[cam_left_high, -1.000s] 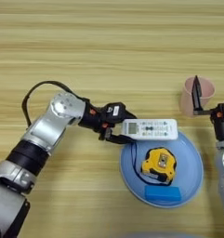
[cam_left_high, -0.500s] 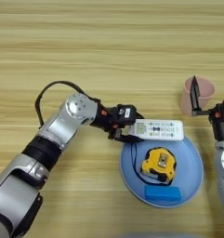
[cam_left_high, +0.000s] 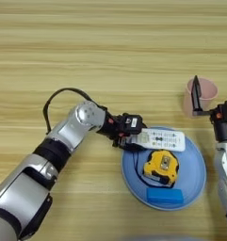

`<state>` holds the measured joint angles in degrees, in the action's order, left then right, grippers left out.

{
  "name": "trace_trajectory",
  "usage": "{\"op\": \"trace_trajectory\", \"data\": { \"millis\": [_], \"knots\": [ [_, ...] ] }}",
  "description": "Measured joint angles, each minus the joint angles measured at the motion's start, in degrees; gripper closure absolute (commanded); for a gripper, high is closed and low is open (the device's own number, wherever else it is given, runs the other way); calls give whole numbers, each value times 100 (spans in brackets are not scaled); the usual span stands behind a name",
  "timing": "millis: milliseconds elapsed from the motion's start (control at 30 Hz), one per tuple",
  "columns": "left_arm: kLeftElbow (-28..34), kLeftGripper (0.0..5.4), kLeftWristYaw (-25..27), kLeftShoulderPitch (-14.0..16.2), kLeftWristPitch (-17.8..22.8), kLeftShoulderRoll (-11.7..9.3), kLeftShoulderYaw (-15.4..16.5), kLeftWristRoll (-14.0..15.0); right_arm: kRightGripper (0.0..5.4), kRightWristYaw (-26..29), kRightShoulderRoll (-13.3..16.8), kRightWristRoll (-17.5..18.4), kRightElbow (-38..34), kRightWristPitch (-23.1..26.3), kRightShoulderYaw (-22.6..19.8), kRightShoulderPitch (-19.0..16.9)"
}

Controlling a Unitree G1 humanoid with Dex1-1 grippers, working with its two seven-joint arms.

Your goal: Move the objects on the table

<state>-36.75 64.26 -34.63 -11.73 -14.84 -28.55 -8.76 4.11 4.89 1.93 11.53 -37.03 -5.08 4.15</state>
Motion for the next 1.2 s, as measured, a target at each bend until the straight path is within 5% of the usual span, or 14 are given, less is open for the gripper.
{"op": "trace_trajectory", "data": {
  "millis": [167, 700, 1000, 1200],
  "knots": [
    [-120, 254, -34, -20, -62, 66, 0, -10, 0, -2, -7, -9, 0, 0, 5, 0],
    [-129, 98, -102, -18, -111, 79, 53, 11, 0, 0, -6, -6, 0, -1, 5, 0],
    [1323, 7, -80, -7, 181, -74, 606, 554, 0, 4, -3, -5, 1, -6, 3, -1],
    [2547, 2, -45, 152, 728, -255, 928, 1164, 0, 10, 4, -2, 1, -11, -4, -5]
  ]
}}
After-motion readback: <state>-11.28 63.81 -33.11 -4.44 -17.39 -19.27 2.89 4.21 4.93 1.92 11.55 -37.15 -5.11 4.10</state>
